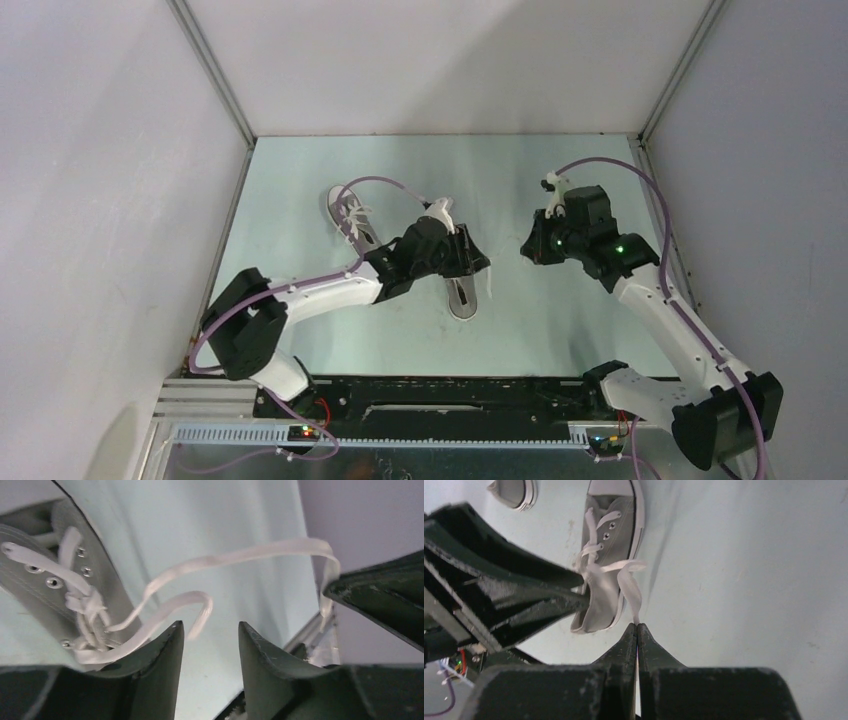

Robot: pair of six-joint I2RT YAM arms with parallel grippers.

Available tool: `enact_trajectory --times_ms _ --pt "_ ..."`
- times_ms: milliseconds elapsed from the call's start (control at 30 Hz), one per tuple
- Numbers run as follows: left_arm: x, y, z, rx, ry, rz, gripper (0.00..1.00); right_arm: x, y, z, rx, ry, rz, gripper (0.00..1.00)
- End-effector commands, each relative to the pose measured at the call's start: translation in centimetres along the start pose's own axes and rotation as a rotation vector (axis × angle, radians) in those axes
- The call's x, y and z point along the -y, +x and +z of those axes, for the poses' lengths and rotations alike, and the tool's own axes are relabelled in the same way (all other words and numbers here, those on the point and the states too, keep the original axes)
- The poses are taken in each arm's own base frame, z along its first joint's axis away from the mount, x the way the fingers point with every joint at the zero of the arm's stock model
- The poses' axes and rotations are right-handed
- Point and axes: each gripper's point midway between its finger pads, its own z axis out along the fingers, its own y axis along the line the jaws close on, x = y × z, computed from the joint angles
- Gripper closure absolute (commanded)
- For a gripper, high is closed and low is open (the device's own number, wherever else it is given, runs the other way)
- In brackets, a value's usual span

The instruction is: Tie the shoes

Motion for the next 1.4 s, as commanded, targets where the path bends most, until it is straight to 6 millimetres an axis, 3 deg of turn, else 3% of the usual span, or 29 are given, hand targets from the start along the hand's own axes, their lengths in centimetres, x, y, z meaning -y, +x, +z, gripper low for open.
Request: enact_trajectory --times_ms 0,167,267,533,733,800,867,967,1167,1300,1367 --pt "0.4 -2.3 -2.3 0.074 -0.064 0.115 0.47 -2.1 2.2 -0.9 -0.043 -0.119 0.001 1.00" --pt "-2.1 -1.0 -6.6 -0.016 -0.161 0.232 0.44 -4.0 3.9 -0.7 -0.076 -0.193 -0.027 1.00" --pt "-3.4 -1.1 -7.9 -0.034 -0.169 0.245 0.46 -5.3 5.1 -0.2 -0.122 -0.233 -0.062 1.00" --pt "-5.9 -2.4 -6.4 -0.072 -0.166 0.218 0.53 -10.1 8.2 1.4 -0.226 -0.347 -0.143 1.00" --pt "-7.6 -3.2 -6.4 -0.074 -0.115 0.133 0.56 -15.5 9.2 2.2 -0.255 -0.530 -0.142 1.00" --pt "-7.9 -2.9 -6.6 -0.085 -0.115 0.132 0.56 -16.1 9.6 2.6 -0.270 -0.552 -0.140 0.85" --pt "-8.3 -2.4 -6.6 -0.100 -0.116 0.132 0.56 -15.9 9.5 3.0 -0.268 -0.543 -0.147 0.71" --pt "-8.7 -1.9 -6.2 -0.112 -0.112 0.132 0.57 -14.0 8.2 3.1 -0.230 -0.479 -0.121 0.63" --pt "-7.9 -2.0 -4.7 -0.138 -0.069 0.128 0.61 -9.9 5.7 3.1 -0.163 -0.376 -0.093 0.63" --pt "-7.1 -1.6 -4.6 -0.139 -0.033 0.125 0.63 -7.4 4.8 5.1 -0.157 -0.294 -0.141 0.67" --pt "-6.7 -0.4 -4.9 -0.152 -0.015 0.132 0.64 -6.8 4.9 6.2 -0.195 -0.277 -0.172 0.70"
